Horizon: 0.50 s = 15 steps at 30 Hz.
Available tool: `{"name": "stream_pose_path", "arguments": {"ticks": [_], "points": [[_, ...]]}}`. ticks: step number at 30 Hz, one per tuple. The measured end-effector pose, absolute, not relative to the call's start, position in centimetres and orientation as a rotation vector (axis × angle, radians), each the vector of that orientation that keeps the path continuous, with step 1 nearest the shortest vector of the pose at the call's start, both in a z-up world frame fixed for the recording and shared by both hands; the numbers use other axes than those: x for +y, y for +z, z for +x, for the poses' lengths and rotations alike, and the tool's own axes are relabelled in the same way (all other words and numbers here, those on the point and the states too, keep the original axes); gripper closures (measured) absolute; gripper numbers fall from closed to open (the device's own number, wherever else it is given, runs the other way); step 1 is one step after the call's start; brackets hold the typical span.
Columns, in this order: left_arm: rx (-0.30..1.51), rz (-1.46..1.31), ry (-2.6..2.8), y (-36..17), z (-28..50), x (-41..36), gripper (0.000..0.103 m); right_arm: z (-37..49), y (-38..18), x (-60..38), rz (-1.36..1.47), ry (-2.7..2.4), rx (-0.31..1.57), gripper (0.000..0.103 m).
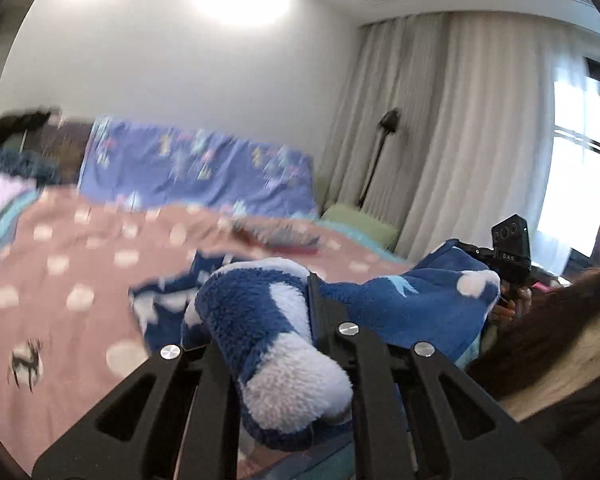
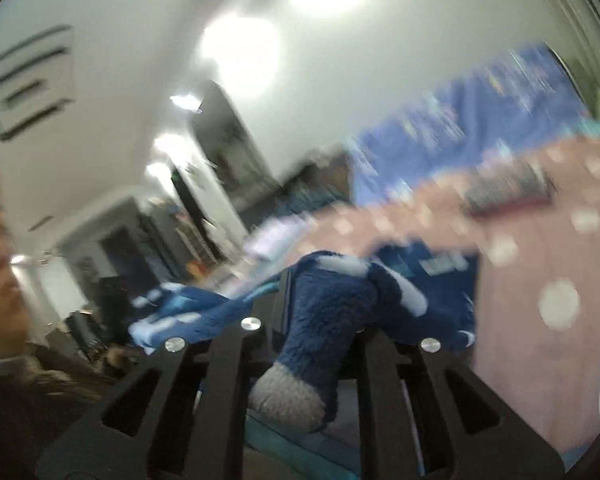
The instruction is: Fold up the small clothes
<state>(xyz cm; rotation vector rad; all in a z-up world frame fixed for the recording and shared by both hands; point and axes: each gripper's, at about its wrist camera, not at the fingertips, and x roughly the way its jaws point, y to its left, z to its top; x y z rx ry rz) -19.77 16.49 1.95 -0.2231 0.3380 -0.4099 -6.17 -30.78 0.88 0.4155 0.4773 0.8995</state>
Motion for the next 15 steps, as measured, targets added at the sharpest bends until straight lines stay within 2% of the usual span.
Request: {"name": "stream_pose_path", "arguments": {"ticks": [7,15], "points": [[0.475,-0.328,-0.367,-2.1,-13.6,18.2,0.093,1.2,-4.9,-28.7,0.536,0.793,0.694,0.092],[0.479,-0.205,-0.313,-0.2,-3.2,19.3,0.091,12.6,-3.3,-24.4,0.476,0.745,0.745,0.090]]}}
